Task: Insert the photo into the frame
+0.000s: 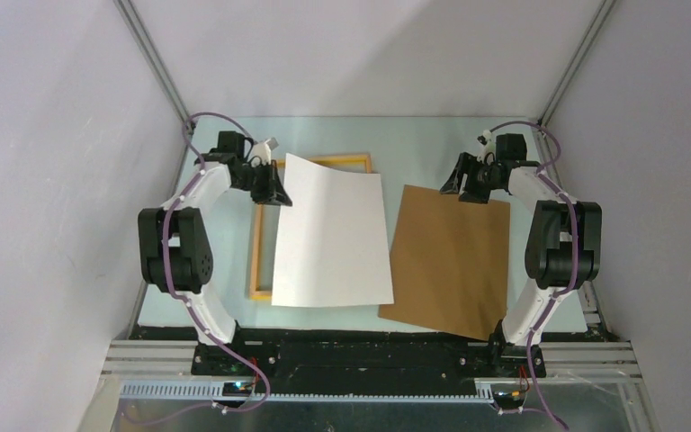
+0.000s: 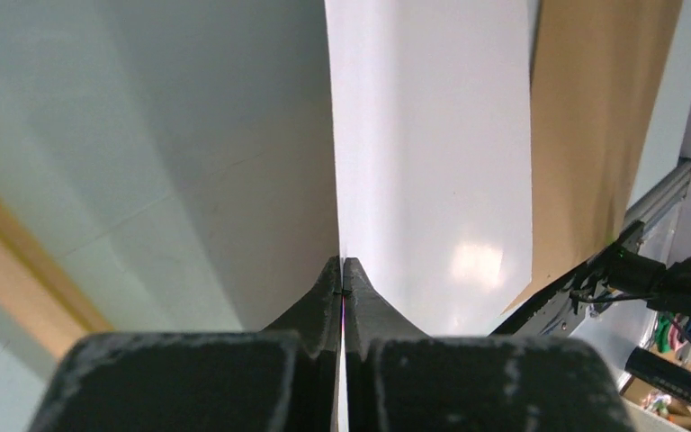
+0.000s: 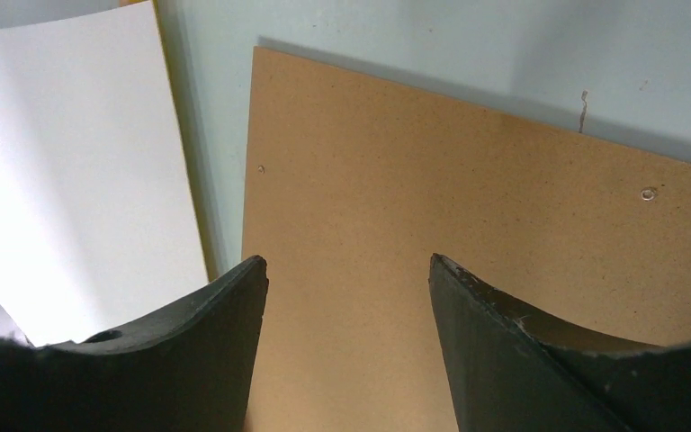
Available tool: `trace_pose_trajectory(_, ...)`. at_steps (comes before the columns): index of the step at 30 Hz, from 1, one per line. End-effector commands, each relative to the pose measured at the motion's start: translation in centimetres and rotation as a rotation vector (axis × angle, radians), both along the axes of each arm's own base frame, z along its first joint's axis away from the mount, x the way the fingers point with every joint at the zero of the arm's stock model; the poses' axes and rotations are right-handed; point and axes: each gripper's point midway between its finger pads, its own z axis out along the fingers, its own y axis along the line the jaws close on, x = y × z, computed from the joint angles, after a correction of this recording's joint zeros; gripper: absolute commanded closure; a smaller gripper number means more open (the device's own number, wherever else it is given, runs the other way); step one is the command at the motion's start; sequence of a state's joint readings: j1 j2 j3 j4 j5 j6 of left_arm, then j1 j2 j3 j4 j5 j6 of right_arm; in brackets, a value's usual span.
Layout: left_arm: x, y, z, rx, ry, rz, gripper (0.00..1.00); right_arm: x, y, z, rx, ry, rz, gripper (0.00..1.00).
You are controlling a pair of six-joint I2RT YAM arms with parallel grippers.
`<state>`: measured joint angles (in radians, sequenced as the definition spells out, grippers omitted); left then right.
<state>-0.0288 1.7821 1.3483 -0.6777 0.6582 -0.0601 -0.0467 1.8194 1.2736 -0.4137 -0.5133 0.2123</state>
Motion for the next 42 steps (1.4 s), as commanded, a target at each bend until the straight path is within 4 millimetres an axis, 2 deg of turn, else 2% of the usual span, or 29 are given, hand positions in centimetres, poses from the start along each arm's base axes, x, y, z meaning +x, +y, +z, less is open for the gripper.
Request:
trace_pose_trajectory(1, 0.7, 3.7, 1.2, 0.077, -0.054, 0.044, 1.0, 0.5, 0.5, 1.9, 0.003, -0.078, 0.03, 0.3)
trace_pose_trajectory(7, 2.1, 6.3, 1.8, 0.157, -0.103, 0.088, 1.0, 0.4, 0.5, 1.9, 0.008, -0.08, 0.035, 0.31)
trace_pose_trajectory(14, 4.0, 7.3, 1.8, 0.182, -0.113, 0.107, 1.0, 0.4, 0.5, 1.3, 0.012, -0.067, 0.04, 0.32)
trace_pose_trajectory(22, 5.7, 6.9, 0.4, 0.162, -0.103, 0.044, 1.0, 0.4, 0.6, 0.5, 0.012, -0.051, 0.044, 0.32)
trace_pose_trajectory(30, 5.9, 5.1, -0.1, 0.097, -0.086, -0.005, 1.0, 0.4, 0.6, -0.3, 0.018, -0.034, 0.048, 0.32)
trace_pose_trajectory(42, 6.9, 4.7, -0.7, 0.112, -0.082, 0.001, 1.0, 0.4, 0.6, -0.4, 0.02, -0.033, 0.049, 0.32)
